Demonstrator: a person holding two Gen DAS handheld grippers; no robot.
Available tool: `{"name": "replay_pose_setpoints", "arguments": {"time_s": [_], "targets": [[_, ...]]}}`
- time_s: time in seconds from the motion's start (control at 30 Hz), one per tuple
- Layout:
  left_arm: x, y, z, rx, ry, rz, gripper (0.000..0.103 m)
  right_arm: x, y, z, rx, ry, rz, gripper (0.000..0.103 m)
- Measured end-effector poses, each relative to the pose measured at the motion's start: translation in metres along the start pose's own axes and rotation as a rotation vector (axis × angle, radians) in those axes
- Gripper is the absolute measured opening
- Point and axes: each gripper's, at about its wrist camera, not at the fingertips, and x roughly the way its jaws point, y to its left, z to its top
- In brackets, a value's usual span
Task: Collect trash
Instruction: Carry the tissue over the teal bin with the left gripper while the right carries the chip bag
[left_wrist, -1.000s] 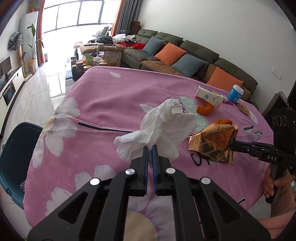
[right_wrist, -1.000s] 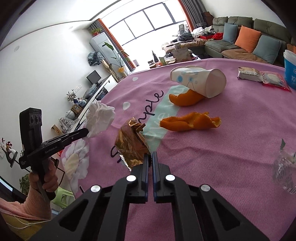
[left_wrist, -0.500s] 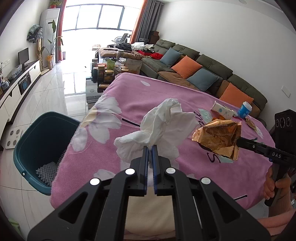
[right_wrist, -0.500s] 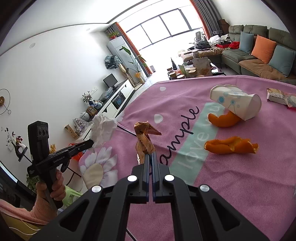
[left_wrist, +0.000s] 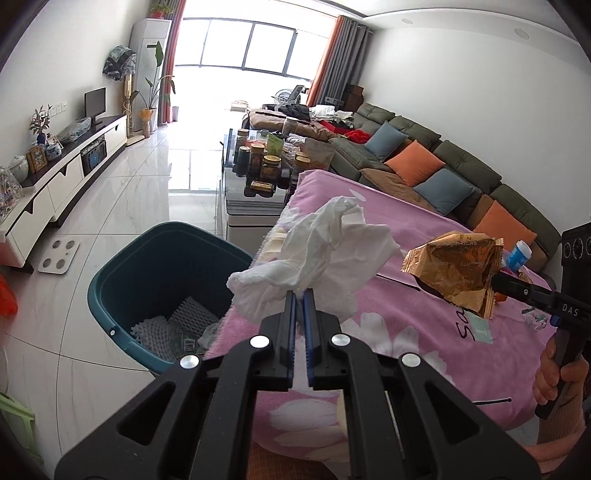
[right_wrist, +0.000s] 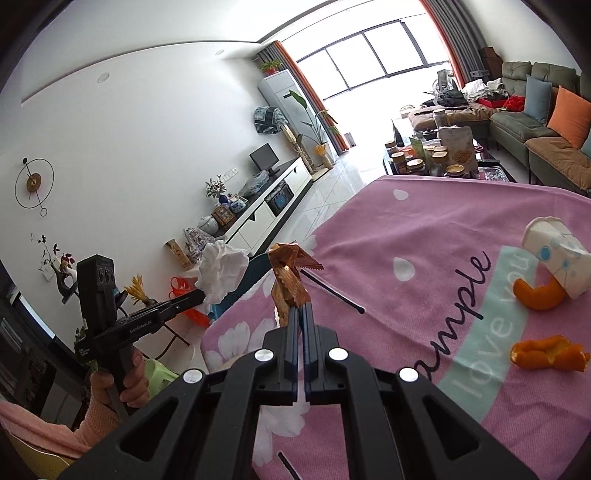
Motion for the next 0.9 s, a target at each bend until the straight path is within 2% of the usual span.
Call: {"name": "replay_pose_setpoints", "arguments": {"time_s": [0.43,0.9], "targets": [[-0.021,0.054,0.002,-0.084,-0.030,0.110,0.005,0.059,0.045,0.021,-0.069,0.068,0.116,0.001],[-0.021,0.086,-0.003,-0.129,-0.017,0.155,0.005,0.100,0.069,0.037,-0.102,0.111,0.134,0.001]]}}
